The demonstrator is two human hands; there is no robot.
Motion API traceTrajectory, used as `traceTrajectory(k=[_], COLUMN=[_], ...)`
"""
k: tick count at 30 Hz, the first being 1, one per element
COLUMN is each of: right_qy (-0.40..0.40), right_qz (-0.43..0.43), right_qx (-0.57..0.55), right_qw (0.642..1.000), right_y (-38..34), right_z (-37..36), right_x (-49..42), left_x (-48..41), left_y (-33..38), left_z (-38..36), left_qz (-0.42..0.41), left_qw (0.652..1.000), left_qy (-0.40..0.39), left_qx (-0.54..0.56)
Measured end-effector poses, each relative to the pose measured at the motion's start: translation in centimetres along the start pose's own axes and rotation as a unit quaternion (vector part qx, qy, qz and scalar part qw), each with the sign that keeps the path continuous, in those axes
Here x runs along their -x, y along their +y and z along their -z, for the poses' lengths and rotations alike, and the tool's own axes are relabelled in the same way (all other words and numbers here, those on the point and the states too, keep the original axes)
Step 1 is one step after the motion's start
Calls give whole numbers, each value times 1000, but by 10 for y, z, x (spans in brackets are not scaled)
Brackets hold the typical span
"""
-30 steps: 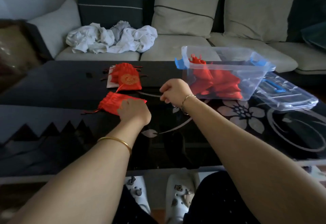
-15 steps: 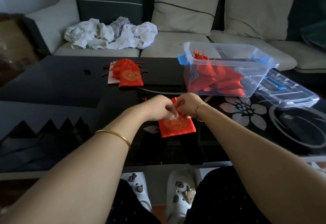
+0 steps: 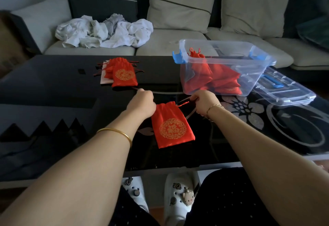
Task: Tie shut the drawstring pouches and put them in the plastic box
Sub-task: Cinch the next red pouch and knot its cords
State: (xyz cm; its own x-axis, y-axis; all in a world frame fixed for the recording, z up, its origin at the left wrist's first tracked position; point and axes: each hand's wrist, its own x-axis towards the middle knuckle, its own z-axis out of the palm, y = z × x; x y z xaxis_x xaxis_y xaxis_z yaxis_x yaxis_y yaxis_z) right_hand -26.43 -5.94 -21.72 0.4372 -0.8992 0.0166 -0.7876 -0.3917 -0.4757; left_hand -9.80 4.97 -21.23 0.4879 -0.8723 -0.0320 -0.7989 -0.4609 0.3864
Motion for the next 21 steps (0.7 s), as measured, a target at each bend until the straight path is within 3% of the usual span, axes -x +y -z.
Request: traceTrajectory(k=[8,15,19,21], right_qy=[-26,32,40,38], right_qz=[61,39,22,18], right_qx=[65,52,28,32], right_qw=[996,997,999,999], right_y=[5,3,5,5], right_z=[-8,-9,-9,-9], right_x=[-6,-3,-2,-2], left_x=[4,-5,-7,-2], left_y=[-29,-39,-36,-33], left_z=[10,12,14,12], left_qz=[56,20,50,20], left_qw=[997,997,994,992], left_qy=[10,-1,-21,13], left_qx=[-51,-76,-91,-123])
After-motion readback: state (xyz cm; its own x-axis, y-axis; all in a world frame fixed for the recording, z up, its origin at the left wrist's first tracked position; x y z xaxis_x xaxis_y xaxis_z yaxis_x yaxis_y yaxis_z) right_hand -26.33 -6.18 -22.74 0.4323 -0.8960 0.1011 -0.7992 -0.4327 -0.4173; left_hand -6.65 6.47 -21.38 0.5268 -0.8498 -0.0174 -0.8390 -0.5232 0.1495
